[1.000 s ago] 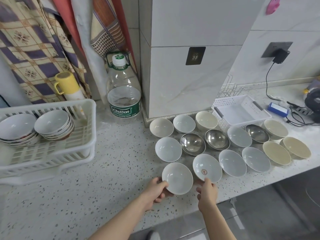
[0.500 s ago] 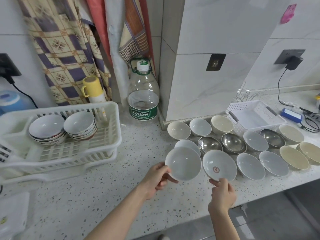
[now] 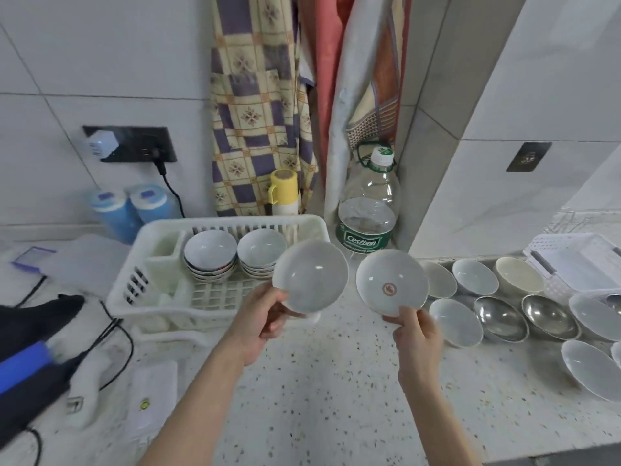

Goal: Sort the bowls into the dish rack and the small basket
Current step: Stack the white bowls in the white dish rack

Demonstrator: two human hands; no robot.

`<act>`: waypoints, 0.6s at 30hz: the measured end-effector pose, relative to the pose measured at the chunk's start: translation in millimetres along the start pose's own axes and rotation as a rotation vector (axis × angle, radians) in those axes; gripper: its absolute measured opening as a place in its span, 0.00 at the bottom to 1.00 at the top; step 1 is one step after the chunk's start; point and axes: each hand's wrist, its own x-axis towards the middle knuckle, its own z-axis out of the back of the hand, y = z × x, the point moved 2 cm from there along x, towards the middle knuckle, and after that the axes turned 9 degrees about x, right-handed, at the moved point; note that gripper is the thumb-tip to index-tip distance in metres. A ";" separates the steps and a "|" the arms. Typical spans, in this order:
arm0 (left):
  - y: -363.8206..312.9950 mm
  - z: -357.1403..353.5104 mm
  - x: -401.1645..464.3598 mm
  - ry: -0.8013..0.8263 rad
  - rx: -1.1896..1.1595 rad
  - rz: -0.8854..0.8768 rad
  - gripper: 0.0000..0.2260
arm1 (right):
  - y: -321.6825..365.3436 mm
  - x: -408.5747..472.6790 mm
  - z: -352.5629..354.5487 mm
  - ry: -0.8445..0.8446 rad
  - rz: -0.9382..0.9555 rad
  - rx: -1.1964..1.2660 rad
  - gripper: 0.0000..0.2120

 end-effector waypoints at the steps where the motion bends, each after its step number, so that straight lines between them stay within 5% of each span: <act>1: -4.4 16.5 -2.4 -0.053 -0.007 -0.024 0.10 | 0.6 -3.8 -14.5 0.056 0.011 -0.045 0.07; 9: -32.4 138.4 -18.4 -0.380 -0.044 -0.060 0.09 | -1.2 -25.5 -125.2 0.444 -0.010 -0.256 0.13; 18: -45.4 195.1 -2.3 -0.489 0.000 -0.029 0.06 | -34.9 -32.0 -195.6 0.514 -0.157 -0.515 0.09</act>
